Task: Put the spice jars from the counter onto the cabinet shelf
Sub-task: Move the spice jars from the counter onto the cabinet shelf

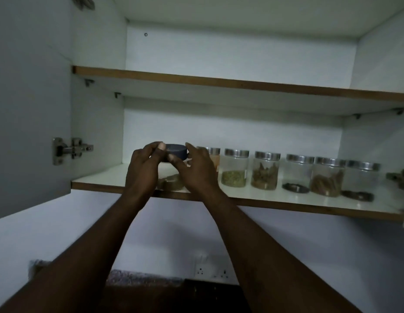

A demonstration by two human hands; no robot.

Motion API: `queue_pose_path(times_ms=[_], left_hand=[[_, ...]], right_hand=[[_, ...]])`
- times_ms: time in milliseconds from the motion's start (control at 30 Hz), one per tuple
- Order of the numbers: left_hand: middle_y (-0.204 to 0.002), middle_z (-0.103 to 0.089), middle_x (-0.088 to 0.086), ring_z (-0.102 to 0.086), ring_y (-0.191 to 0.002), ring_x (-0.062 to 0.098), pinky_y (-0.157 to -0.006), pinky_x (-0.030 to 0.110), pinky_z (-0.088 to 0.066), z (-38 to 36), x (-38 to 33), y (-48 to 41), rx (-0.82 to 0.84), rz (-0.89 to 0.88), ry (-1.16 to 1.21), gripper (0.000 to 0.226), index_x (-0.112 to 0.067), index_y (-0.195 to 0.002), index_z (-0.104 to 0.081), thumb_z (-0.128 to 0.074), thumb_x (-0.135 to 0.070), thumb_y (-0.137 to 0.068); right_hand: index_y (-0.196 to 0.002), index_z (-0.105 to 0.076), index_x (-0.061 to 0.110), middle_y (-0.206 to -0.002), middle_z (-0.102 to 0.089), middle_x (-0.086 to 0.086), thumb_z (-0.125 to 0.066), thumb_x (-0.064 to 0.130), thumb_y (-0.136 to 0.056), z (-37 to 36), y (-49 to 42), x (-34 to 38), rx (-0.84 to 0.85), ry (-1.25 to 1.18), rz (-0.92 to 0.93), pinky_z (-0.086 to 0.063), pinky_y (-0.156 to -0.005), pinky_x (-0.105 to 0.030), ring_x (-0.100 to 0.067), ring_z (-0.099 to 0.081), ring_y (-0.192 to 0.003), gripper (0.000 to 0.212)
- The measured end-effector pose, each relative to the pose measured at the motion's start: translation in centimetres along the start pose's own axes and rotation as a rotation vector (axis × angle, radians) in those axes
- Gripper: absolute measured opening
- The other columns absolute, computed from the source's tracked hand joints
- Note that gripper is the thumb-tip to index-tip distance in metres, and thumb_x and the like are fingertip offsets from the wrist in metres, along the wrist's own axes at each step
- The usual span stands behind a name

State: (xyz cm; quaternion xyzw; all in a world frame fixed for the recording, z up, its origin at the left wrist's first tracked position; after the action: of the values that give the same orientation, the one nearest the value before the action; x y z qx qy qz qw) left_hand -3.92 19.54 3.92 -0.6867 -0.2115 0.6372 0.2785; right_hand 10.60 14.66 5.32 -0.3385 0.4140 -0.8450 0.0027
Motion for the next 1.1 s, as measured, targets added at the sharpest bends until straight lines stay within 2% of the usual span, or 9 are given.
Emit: queue_pose_path(times_ms=[67,133,300,500,700,800,900,1033,1100], left_hand=[[-0.140,-0.052,-0.001,-0.049,-0.132,0.021,-0.115,0.048,-0.037,-0.4,1.0,-1.3,-0.007,0.015,-0.104,0.043,-0.040,-0.137,-0.057,-0.040,-0.058,-0.101],[-0.146,-0.048,0.003,-0.043,-0.139,0.023,-0.116,0.047,-0.035,-0.7,2.0,-2.2,0.005,0.038,-0.202,0.040,-0.044,-0.144,-0.049,-0.040,-0.048,-0.105],[-0.135,-0.055,0.008,-0.057,-0.119,0.028,-0.101,0.050,-0.049,-1.5,3.6,-3.4,0.048,0.028,-0.409,0.056,-0.047,-0.151,-0.032,-0.053,-0.050,-0.099],[-0.143,-0.050,0.013,-0.056,-0.123,0.033,-0.100,0.051,-0.050,-3.0,4.7,-4.5,0.072,0.105,-0.504,0.072,-0.043,-0.156,-0.022,-0.060,-0.049,-0.095],[-0.143,-0.056,0.003,-0.060,-0.120,0.032,-0.098,0.048,-0.048,-3.6,5.7,-4.5,0.147,0.120,-0.611,0.061,-0.034,-0.153,-0.026,-0.049,-0.047,-0.098],[-0.144,-0.056,0.002,-0.060,-0.119,0.033,-0.097,0.044,-0.046,-3.7,5.9,-4.4,0.187,0.142,-0.660,0.063,-0.034,-0.155,-0.020,-0.045,-0.046,-0.099],[-0.148,-0.052,0.005,-0.058,-0.123,0.034,-0.103,0.051,-0.046,-3.6,6.0,-4.1,0.189,0.161,-0.643,0.067,-0.030,-0.156,-0.019,-0.049,-0.044,-0.097],[-0.164,-0.023,0.012,-0.047,-0.135,0.038,-0.104,0.051,-0.042,-3.2,5.4,-3.1,0.114,0.132,-0.717,0.081,-0.024,-0.160,-0.010,-0.055,-0.046,-0.096],[-0.158,-0.031,0.014,-0.053,-0.127,0.038,-0.096,0.047,-0.045,-2.5,4.7,-2.2,0.050,0.046,-0.718,0.079,-0.023,-0.157,-0.018,-0.061,-0.040,-0.093]], right_hand=[[-0.153,-0.041,0.021,-0.147,-0.048,-0.006,-0.066,0.056,-0.091,-0.7,-0.6,-1.0,0.052,0.011,-0.032,-0.049,-0.102,-0.037,-0.024,-0.058,-0.125,0.075],[-0.146,-0.044,0.020,-0.135,-0.061,-0.004,-0.072,0.050,-0.088,-1.2,-0.6,-1.8,0.033,-0.013,-0.059,-0.053,-0.093,-0.035,-0.023,-0.064,-0.115,0.071],[-0.122,-0.055,0.013,-0.111,-0.070,-0.006,-0.075,0.038,-0.089,-2.0,-0.8,-2.3,-0.066,0.163,-0.056,-0.050,-0.072,-0.029,-0.023,-0.068,-0.097,0.046],[-0.110,-0.064,0.008,-0.103,-0.069,-0.009,-0.064,0.021,-0.093,-2.7,-0.7,-2.6,-0.059,0.345,-0.080,-0.040,-0.066,-0.027,-0.025,-0.066,-0.094,0.022],[-0.128,-0.058,0.010,-0.109,-0.070,-0.011,-0.064,0.021,-0.093,-2.7,-0.6,-2.5,-0.071,0.333,-0.053,-0.056,-0.075,-0.033,-0.028,-0.067,-0.100,0.037],[-0.130,-0.057,0.012,-0.110,-0.071,-0.010,-0.067,0.021,-0.091,-2.5,-0.3,-2.4,-0.110,0.291,-0.032,-0.052,-0.072,-0.029,-0.027,-0.068,-0.099,0.041],[-0.115,-0.060,0.012,-0.102,-0.072,-0.007,-0.069,0.019,-0.088,-2.0,-0.3,-2.6,-0.157,0.240,-0.040,-0.044,-0.064,-0.023,-0.024,-0.067,-0.092,0.029],[-0.095,-0.061,0.012,-0.087,-0.069,-0.002,-0.071,0.016,-0.082,-1.4,-0.1,-2.6,-0.174,0.154,-0.027,-0.033,-0.053,-0.016,-0.017,-0.064,-0.079,0.017],[-0.086,-0.062,0.014,-0.079,-0.067,0.002,-0.072,0.016,-0.081,-1.1,0.1,-2.1,-0.145,0.099,0.001,-0.037,-0.055,-0.021,-0.013,-0.062,-0.073,0.011]])
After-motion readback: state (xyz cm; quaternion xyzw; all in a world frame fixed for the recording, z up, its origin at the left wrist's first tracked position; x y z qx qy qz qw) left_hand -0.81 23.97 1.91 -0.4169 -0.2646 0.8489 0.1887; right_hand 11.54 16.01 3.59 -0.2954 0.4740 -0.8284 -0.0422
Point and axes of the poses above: each hand's wrist, its own y-axis away from the middle knuckle, its own z-axis out of the back of the hand, x = y × z, the point moved 5 cm from there along -y, towards the middle knuckle
